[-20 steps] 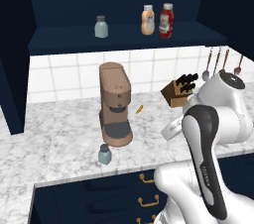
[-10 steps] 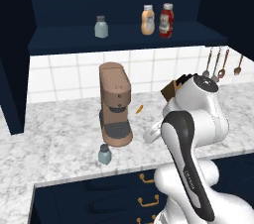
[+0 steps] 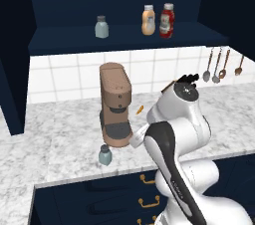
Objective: Put the shaker and condiment bottle from the counter next to their counterparts in the cabinet.
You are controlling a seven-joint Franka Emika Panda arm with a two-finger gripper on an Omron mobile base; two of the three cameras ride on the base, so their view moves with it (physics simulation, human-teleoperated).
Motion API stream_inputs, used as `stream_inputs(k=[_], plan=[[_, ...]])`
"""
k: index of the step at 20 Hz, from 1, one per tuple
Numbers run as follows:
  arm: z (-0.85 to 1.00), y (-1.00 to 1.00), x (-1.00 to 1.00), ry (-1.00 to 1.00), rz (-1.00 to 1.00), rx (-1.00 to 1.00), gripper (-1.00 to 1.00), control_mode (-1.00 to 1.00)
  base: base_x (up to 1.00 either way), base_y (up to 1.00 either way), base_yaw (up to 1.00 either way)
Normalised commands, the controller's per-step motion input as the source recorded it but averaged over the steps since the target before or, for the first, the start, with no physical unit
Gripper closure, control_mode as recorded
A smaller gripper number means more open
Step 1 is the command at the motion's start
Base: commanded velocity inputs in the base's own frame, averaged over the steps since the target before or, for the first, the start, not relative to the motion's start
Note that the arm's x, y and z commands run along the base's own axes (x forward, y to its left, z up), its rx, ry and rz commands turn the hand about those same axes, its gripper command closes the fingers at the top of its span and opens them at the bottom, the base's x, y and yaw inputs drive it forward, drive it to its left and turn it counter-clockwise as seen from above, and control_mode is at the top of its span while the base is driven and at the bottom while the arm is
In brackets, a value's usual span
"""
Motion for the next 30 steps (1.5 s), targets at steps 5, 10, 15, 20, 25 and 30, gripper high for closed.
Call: stream_inputs(k=[5,10,15,20,25,30], plan=[[-0.43,0.16,0.0,-0.12,0.01,0.01,-1.0,-1.0,0.0,0.0,0.0],[-0.43,0.14,0.0,-0.13,0.0,0.0,-1.0,-1.0,0.0,0.0,0.0],[-0.24,0.15,0.0,-0.06,0.0,0.02,-1.0,-1.0,0.0,0.0,0.0],[-0.23,0.12,0.0,-0.03,0.0,0.03,-1.0,-1.0,0.0,0.0,0.0],[-0.21,0.1,0.01,-0.04,0.0,0.01,-1.0,-1.0,0.0,0.0,0.0],[-0.22,0.11,0.13,-0.01,0.0,0.03,-1.0,-1.0,0.0,0.0,0.0]])
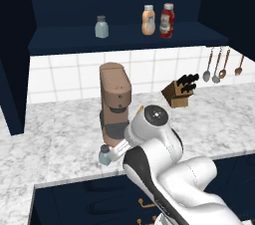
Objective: Put the shaker and condiment bottle from the counter next to their counterparts in the cabinet.
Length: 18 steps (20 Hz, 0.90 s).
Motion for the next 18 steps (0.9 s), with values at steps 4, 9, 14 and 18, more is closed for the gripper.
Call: stream_inputs(k=[4,9,14,18], plan=[[-0.14,0.0,0.17,0.0,0.0,0.11,-1.0,-1.0,0.0,0.0,0.0],[-0.2,0.07,0.04,-0.01,0.0,0.05,-1.0,-1.0,0.0,0.0,0.0],[-0.2,0.15,0.0,0.0,0.0,0.04,-1.0,-1.0,0.0,0.0,0.0],[-0.11,0.03,0.04,0.0,0.0,0.03,-1.0,-1.0,0.0,0.0,0.0]])
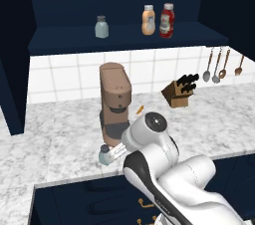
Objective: Put the shaker and condiment bottle from the counter next to their counterparts in the cabinet.
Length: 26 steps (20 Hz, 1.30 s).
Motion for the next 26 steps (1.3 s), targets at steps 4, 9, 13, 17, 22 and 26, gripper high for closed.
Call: stream_inputs(k=[4,9,13,17,22,26], plan=[[-0.07,0.0,0.16,0.0,0.0,0.02,-1.0,-1.0,0.0,0.0,0.0],[-0.13,0.0,0.13,0.0,0.0,0.02,-1.0,-1.0,0.0,0.0,0.0],[-0.13,0.01,0.13,0.0,0.0,0.02,-1.0,-1.0,0.0,0.0,0.0],[-0.16,0.18,0.05,0.0,0.0,0.02,-1.0,-1.0,0.0,0.0,0.0],[-0.17,0.2,0.13,0.0,0.0,0.02,-1.0,-1.0,0.0,0.0,0.0],[-0.1,0.01,0.35,0.0,0.0,0.03,-1.0,-1.0,0.0,0.0,0.0]])
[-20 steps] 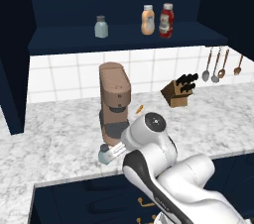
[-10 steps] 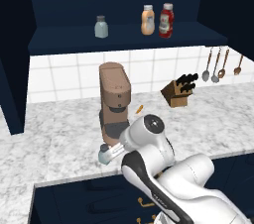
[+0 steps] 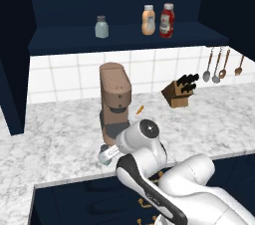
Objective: Put the shaker and condiment bottle from the counter next to their counterparts in the cabinet.
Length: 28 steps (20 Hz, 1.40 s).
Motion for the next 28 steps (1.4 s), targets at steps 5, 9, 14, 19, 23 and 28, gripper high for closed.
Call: stream_inputs(k=[5,9,14,19,23,28], plan=[[-0.12,0.01,0.29,0.0,0.0,0.02,-1.0,-1.0,0.0,0.0,0.0],[-0.19,0.08,0.18,0.0,0.0,0.0,-1.0,-1.0,0.0,0.0,0.0],[-0.18,0.06,0.2,0.01,0.0,0.0,-1.0,-1.0,0.0,0.0,0.0],[-0.21,0.11,0.2,0.03,0.0,0.0,-1.0,-1.0,0.0,0.0,0.0],[-0.4,0.4,0.19,0.11,0.0,0.0,1.0,-1.0,0.0,0.0,0.0],[-0.29,0.27,0.14,0.13,0.02,-0.03,1.0,-1.0,0.0,0.0,0.0]])
